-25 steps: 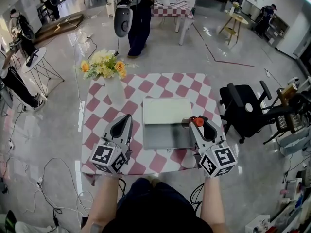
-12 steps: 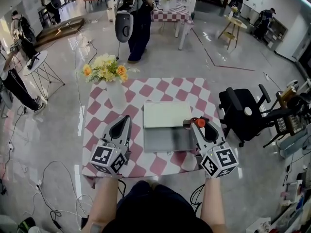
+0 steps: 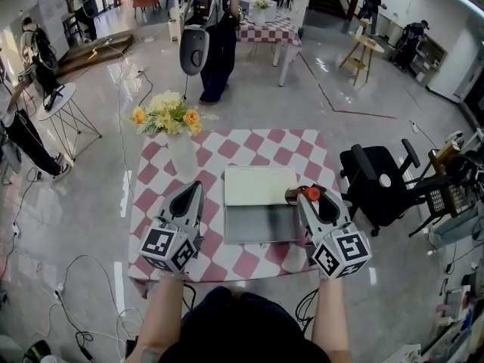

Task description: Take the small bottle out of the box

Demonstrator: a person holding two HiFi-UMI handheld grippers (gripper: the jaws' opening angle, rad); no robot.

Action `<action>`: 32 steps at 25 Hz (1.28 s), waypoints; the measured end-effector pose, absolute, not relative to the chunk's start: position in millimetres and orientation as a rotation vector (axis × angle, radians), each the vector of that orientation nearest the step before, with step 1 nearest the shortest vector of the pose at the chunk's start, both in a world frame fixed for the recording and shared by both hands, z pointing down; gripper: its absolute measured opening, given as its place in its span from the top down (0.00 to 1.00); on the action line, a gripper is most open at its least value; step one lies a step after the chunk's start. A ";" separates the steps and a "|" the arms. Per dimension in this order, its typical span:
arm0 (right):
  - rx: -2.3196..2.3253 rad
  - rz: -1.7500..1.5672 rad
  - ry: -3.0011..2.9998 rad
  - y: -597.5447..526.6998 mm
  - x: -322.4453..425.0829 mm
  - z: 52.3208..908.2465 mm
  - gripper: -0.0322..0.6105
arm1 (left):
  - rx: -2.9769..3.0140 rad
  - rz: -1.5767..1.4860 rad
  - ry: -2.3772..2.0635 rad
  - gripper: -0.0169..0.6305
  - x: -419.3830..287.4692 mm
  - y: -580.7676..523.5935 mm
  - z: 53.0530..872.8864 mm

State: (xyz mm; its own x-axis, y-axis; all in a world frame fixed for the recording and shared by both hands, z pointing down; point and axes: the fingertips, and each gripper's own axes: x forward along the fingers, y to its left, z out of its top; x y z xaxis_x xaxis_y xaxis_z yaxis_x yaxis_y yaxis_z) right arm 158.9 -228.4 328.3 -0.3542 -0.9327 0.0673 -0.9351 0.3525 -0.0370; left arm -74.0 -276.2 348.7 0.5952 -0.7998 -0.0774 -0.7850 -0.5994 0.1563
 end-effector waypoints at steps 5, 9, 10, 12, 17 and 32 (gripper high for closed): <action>1.765 0.089 -2.558 -230.9 157.3 323.0 0.71 | 2.714 -0.229 -1.357 0.97 -75.8 -279.0 340.9; 1.778 0.085 -2.567 -232.7 158.8 321.6 0.71 | 2.720 -0.237 -1.354 0.97 -74.8 -281.1 339.5; 1.782 0.085 -2.569 -232.8 159.1 321.1 0.71 | 2.722 -0.238 -1.353 0.97 -74.7 -281.4 339.5; 1.786 0.083 -2.569 -232.8 159.6 320.0 0.71 | 2.723 -0.239 -1.353 0.97 -74.9 -281.6 338.9; 1.796 0.080 -2.565 -231.8 160.1 319.4 0.71 | 2.725 -0.237 -1.347 0.97 -75.3 -281.4 339.6; 1.797 0.095 -2.563 -228.9 161.1 320.2 0.71 | 2.717 -0.210 -1.334 0.97 -74.5 -279.1 347.0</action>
State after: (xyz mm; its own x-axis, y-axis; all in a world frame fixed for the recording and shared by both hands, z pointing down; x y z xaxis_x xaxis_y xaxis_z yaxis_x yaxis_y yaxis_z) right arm 161.1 -228.9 320.2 -0.3417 -0.9388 0.0427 -0.9394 0.3399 -0.0438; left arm -74.5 -279.1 347.0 0.6049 -0.7926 -0.0766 -0.7778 -0.6087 0.1567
